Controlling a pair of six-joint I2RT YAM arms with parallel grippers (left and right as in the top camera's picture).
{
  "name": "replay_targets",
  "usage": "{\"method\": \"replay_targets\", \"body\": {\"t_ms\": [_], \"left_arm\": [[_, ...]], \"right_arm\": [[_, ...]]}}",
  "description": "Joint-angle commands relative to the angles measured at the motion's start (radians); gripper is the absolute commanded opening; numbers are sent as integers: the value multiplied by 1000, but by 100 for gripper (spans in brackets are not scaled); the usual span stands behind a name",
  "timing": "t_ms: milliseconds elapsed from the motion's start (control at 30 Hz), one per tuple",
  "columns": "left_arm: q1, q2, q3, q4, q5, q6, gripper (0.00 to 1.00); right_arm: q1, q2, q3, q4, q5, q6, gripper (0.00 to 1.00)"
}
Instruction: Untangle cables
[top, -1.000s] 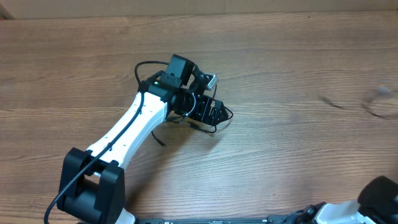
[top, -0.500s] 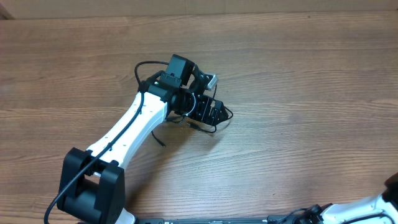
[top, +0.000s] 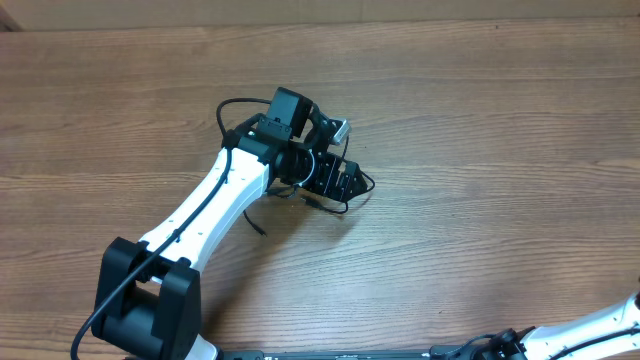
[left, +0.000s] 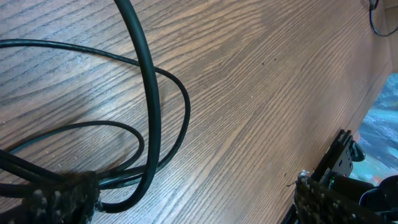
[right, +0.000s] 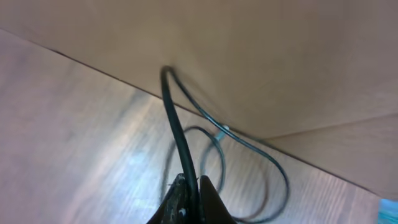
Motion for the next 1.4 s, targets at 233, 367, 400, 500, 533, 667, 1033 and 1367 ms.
{"method": "replay_targets", "body": {"t_ms": [233, 367, 400, 500, 533, 667, 1033, 1367], "left_arm": [[-6, 11, 13, 0, -2, -6, 99], [-6, 11, 13, 1, -2, -6, 99], [-6, 11, 13, 0, -2, -6, 100], [-6, 11, 13, 0, -2, -6, 99], [-6, 11, 13, 0, -2, -6, 100], [-6, 11, 13, 0, -2, -6, 100], [-6, 11, 13, 0, -2, -7, 100], [-6, 11, 13, 0, -2, -6, 100]], "right_arm": [[-18, 23, -349, 142, 183, -12, 34], [-11, 10, -337, 123, 177, 65, 100], [-5, 1, -322, 112, 176, 68, 100], [14, -42, -265, 85, 179, 123, 100], [21, -61, -241, 80, 180, 150, 100], [64, -157, -148, 87, 148, 166, 100], [252, -316, -115, 39, 10, 166, 100], [524, -442, -115, -203, -220, 166, 100]]}}
